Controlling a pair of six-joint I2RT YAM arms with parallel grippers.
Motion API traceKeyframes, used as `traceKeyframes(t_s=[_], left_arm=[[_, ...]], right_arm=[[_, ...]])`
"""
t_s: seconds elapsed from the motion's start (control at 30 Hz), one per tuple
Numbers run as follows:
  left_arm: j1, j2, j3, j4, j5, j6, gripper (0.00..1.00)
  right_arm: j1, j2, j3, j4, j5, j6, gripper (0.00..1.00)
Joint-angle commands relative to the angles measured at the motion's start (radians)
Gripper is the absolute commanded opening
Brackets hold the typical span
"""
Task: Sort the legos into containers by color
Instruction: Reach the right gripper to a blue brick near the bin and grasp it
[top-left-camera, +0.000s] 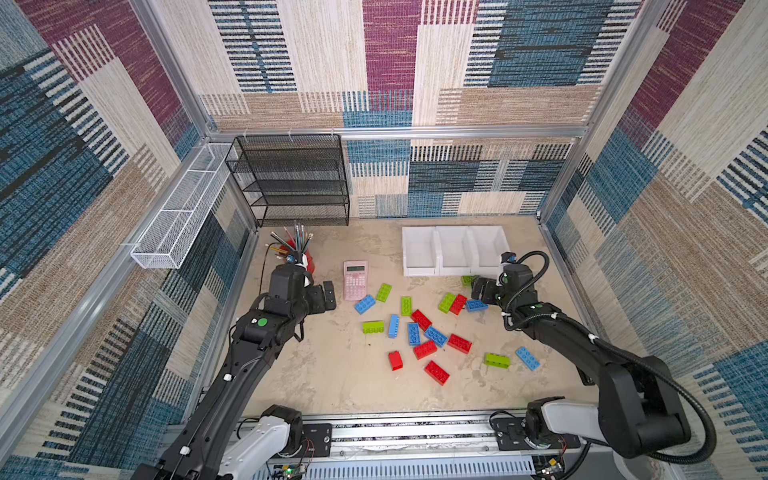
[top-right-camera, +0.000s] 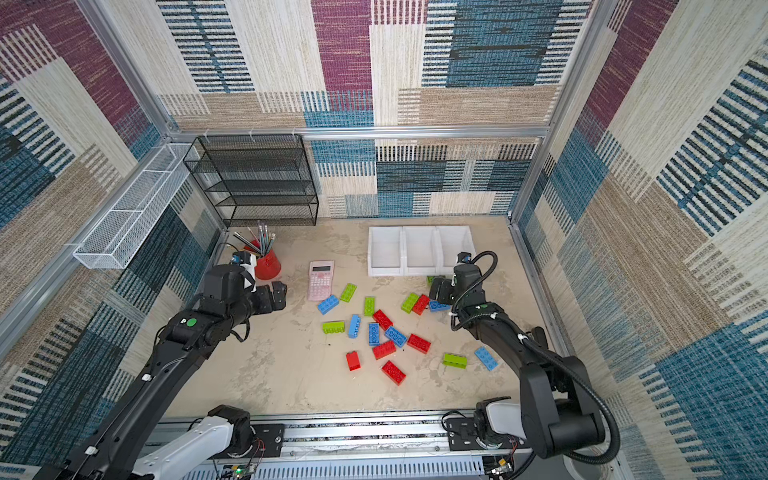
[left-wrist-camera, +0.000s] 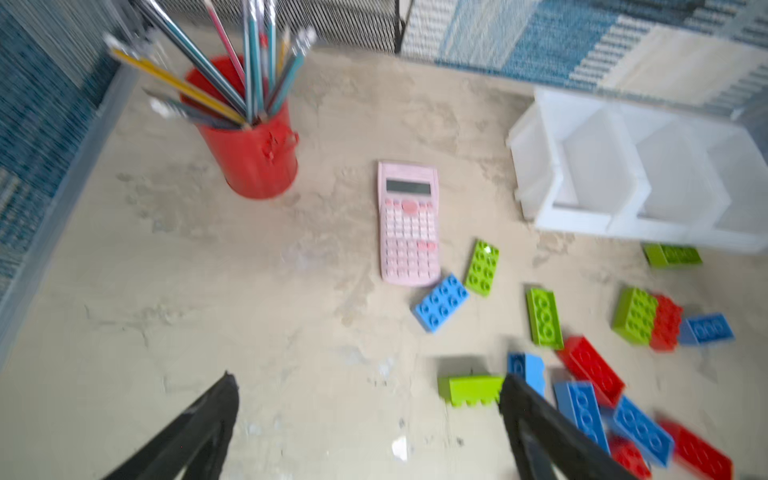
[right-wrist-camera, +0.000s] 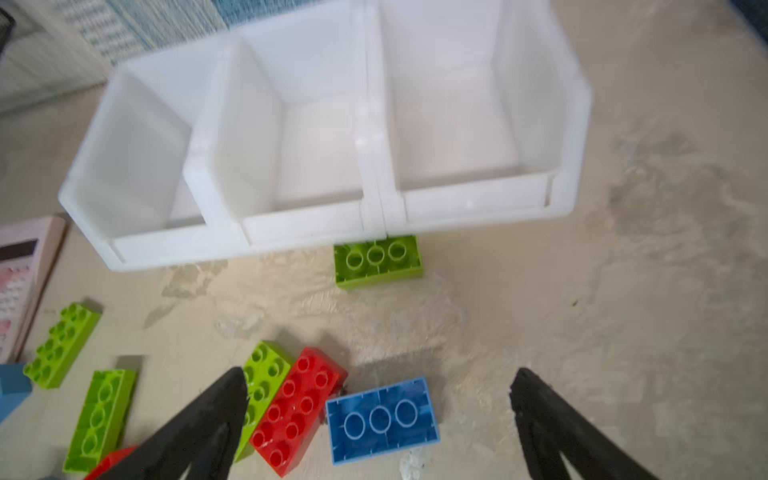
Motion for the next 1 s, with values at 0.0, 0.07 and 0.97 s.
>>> traceKeyframes(t_s=[0.0,0.07,0.97], left_arm=[[-0.026,-0.043,-0.04,-0.101,0.063,-0.037,1.0],[-0.045,-0.073,-0.056,-0.09,0.06,-0.05,1.0],[-0.065,-0.216,-0.119,-0.04,0.134,-0.055,0.99]], right_arm=[[0.02,0.063,0.026,-0.062,0.028,0.0,1.0],[0.021,0.097,0.033,-0.067,0.027,-0.001,1.0],[0.028,0.298,0.1,-0.128,0.075,-0.013,0.78]])
